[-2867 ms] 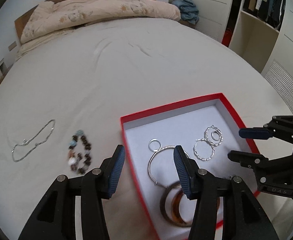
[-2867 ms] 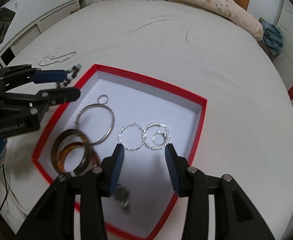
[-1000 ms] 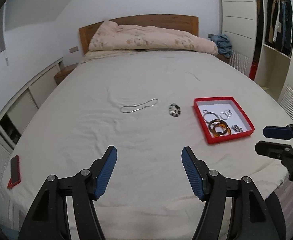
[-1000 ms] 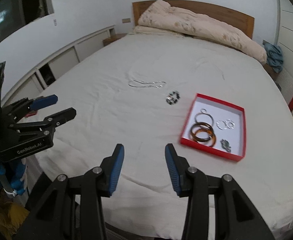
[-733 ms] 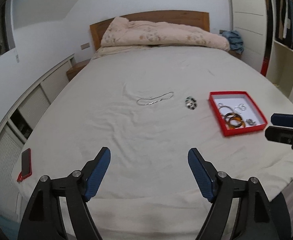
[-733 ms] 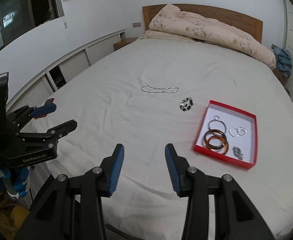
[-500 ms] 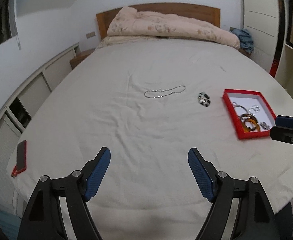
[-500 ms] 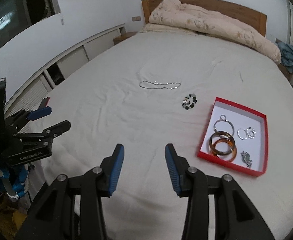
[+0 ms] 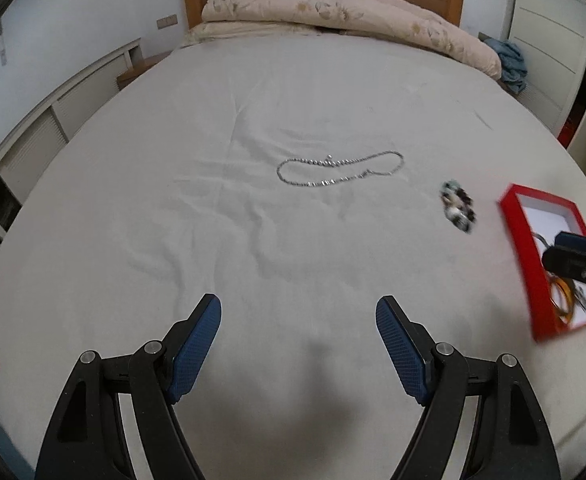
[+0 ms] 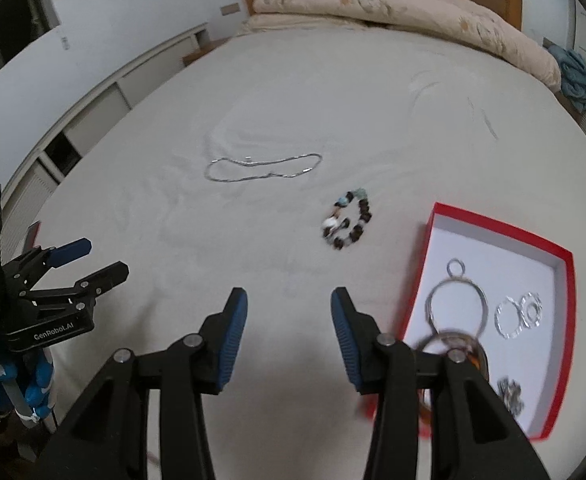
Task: Organize jewelry
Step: 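Lift both open tools away from the box toward the chain and bracelet, then grasp the silver chain with the left tool while the right tool grasps the beaded bracelet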
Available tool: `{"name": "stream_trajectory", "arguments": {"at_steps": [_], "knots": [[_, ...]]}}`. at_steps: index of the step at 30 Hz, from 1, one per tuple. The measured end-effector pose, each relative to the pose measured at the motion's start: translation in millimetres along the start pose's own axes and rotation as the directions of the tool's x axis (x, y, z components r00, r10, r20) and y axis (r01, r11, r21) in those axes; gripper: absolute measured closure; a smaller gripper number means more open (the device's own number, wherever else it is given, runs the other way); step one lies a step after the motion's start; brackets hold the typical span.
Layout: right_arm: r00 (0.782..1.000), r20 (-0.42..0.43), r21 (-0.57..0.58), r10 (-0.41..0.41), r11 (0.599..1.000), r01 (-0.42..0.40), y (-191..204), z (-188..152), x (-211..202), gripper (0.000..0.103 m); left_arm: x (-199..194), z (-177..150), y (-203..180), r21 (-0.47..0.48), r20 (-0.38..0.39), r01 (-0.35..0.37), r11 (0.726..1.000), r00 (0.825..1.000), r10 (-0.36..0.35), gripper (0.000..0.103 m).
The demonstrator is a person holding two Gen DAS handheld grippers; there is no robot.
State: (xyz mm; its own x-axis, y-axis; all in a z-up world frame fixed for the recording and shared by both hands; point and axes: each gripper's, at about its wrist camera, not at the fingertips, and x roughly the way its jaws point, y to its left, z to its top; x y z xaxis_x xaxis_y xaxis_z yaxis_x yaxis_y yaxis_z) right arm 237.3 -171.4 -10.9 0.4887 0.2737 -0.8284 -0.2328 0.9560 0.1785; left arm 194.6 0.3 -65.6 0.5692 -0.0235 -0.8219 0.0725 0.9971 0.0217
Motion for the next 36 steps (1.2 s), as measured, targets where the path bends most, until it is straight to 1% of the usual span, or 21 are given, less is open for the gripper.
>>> {"name": "stream_trajectory", "arguments": {"at_steps": [1, 4, 8, 11, 15, 20, 23, 25, 27, 29, 30, 32, 33, 34, 35, 36], "knots": [[1.000, -0.005, 0.008, -0.007, 1.000, 0.007, -3, 4, 8, 0.052, 9, 7, 1, -0.002, -0.001, 0.000, 1.000, 1.000, 0.000, 0.024], [1.000, -0.024, 0.023, -0.015, 1.000, 0.016, -8, 16, 34, 0.051, 34, 26, 3, -0.003, 0.003, -0.001, 1.000, 1.000, 0.001, 0.024], [0.996, -0.066, 0.025, -0.054, 0.998, 0.055, -11, 28, 68, 0.051, 65, 49, 7, -0.006, 0.005, 0.007, 1.000, 1.000, -0.007, 0.024], [0.994, -0.080, 0.043, -0.077, 0.996, 0.080, -18, 36, 88, 0.051, 82, 64, 11, -0.018, 0.008, 0.014, 1.000, 1.000, -0.014, 0.024], [0.990, -0.104, 0.042, -0.097, 0.994, 0.102, -25, 43, 109, 0.051, 102, 81, 20, -0.047, 0.006, 0.003, 0.999, 1.000, -0.003, 0.024], [0.985, -0.130, 0.029, -0.117, 0.992, 0.122, -29, 50, 127, 0.051, 131, 91, 30, -0.088, -0.037, -0.007, 0.996, 0.999, 0.004, 0.024], [0.981, -0.145, 0.030, -0.126, 0.991, 0.131, -35, 50, 134, 0.051, 146, 90, 27, -0.076, -0.073, -0.005, 0.997, 0.997, -0.001, 0.028], [0.982, -0.144, 0.038, -0.123, 0.991, 0.130, -38, 50, 137, 0.051, 147, 90, 24, -0.062, -0.067, -0.017, 0.998, 0.998, 0.012, 0.028], [0.983, -0.139, 0.039, -0.118, 0.991, 0.125, -40, 50, 137, 0.051, 146, 90, 21, -0.056, -0.063, -0.015, 0.998, 0.998, 0.012, 0.034], [0.985, -0.135, 0.044, -0.107, 0.993, 0.114, -43, 49, 138, 0.051, 145, 92, 18, -0.044, -0.058, -0.010, 0.999, 0.998, 0.008, 0.048], [0.986, -0.134, 0.048, -0.102, 0.993, 0.109, -44, 48, 138, 0.052, 144, 92, 16, -0.033, -0.054, -0.008, 0.999, 0.999, 0.006, 0.052], [0.986, -0.126, 0.042, -0.105, 0.993, 0.111, -44, 47, 138, 0.053, 144, 90, 11, -0.013, -0.050, -0.001, 1.000, 0.999, 0.000, 0.064], [0.987, -0.121, 0.041, -0.104, 0.993, 0.110, -46, 45, 136, 0.060, 145, 91, 12, -0.006, -0.048, 0.007, 1.000, 0.999, -0.007, 0.067], [0.988, -0.115, 0.044, -0.101, 0.993, 0.107, -46, 44, 135, 0.068, 145, 92, 13, -0.001, -0.047, 0.016, 1.000, 0.999, -0.016, 0.076], [0.989, -0.107, 0.050, -0.099, 0.993, 0.104, -46, 43, 135, 0.072, 144, 91, 13, 0.000, -0.047, 0.023, 1.000, 0.999, -0.022, 0.088], [0.991, -0.102, 0.055, -0.091, 0.994, 0.097, -46, 44, 135, 0.079, 142, 91, 12, 0.001, -0.050, 0.031, 1.000, 0.998, -0.031, 0.094]]}}
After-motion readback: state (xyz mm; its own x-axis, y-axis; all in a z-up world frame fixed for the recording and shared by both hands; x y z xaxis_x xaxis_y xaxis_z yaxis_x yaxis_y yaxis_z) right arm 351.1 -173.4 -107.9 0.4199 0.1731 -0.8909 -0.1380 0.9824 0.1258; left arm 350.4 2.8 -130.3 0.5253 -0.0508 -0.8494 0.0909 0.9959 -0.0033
